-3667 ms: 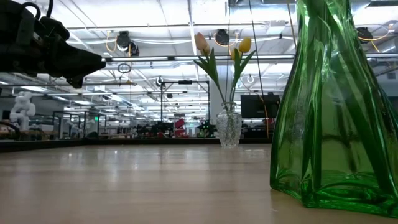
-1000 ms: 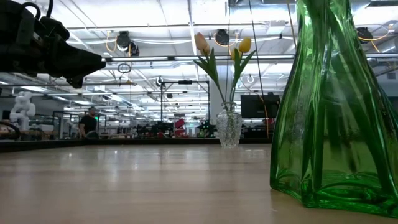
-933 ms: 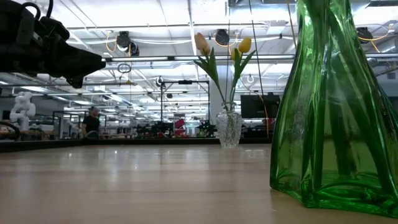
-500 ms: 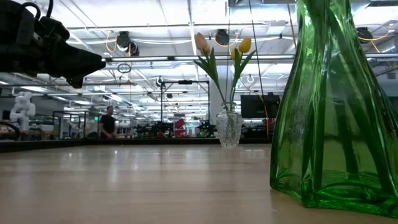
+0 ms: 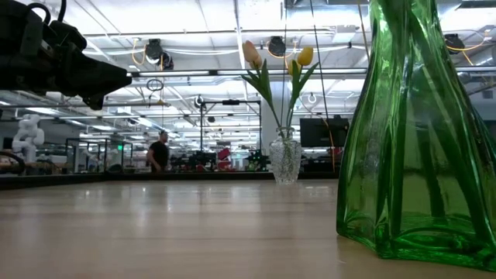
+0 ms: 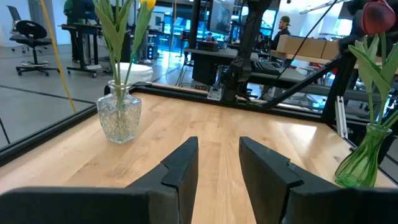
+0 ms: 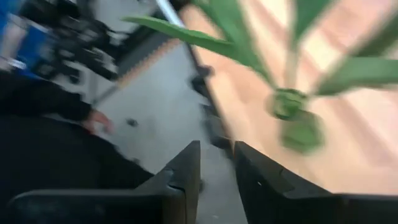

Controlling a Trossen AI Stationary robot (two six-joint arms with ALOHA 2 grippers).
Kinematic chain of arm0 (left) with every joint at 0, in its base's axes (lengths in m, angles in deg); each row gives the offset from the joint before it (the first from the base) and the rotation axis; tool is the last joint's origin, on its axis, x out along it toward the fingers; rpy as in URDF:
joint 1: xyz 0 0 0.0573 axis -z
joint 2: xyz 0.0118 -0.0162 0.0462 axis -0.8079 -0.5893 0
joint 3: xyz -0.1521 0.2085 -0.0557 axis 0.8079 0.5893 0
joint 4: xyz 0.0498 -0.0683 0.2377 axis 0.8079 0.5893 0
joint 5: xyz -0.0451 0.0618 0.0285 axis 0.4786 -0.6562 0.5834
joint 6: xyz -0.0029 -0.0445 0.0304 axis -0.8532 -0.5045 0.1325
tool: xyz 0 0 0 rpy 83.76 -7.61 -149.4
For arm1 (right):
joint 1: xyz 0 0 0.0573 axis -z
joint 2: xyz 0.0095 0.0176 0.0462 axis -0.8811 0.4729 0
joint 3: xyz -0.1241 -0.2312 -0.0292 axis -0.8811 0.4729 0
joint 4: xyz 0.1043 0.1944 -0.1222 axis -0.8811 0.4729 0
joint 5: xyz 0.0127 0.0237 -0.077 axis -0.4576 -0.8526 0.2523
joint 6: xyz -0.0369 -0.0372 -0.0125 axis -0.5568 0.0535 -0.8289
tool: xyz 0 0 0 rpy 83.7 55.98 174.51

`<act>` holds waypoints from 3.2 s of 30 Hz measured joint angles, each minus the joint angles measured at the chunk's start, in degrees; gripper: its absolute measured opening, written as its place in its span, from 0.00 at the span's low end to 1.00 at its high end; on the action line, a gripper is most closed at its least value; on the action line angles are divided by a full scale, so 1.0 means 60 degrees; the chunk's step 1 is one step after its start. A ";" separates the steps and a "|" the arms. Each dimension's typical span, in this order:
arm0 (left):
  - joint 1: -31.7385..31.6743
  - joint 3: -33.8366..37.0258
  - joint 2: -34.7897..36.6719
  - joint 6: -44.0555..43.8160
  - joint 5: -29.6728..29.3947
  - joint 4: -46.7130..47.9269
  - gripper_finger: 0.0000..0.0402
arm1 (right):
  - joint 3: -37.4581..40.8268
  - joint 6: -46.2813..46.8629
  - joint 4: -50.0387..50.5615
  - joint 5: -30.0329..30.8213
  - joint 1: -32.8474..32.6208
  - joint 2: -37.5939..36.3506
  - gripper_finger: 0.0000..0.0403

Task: Sort flowers into vase by color
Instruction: Return to Home Position

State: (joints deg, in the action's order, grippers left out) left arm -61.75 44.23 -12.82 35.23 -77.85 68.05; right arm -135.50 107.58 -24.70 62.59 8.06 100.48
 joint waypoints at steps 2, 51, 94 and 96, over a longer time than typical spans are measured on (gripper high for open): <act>-0.0004 0.0000 0.0000 0.0000 -0.0002 0.0000 0.31 | 0.0000 0.0161 0.0867 0.0004 -0.0058 -0.0134 0.21; 0.0000 -0.0003 -0.0002 0.0000 0.0000 0.0000 0.31 | 0.3929 -1.3247 -0.3665 -0.5562 0.8897 -0.5836 0.00; -0.0001 -0.0002 -0.0002 0.0000 -0.0001 0.0000 0.31 | 1.4196 -1.0242 -0.7163 -0.5229 0.9516 -1.4977 0.00; 0.0000 -0.0003 0.0001 0.0000 -0.0004 0.0000 0.31 | 1.4196 -1.0211 -0.6576 -0.5340 0.9505 -1.5248 0.00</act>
State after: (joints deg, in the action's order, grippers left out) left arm -61.75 44.22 -12.81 35.23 -77.87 68.05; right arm -50.32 46.31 -64.16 30.55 65.09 9.00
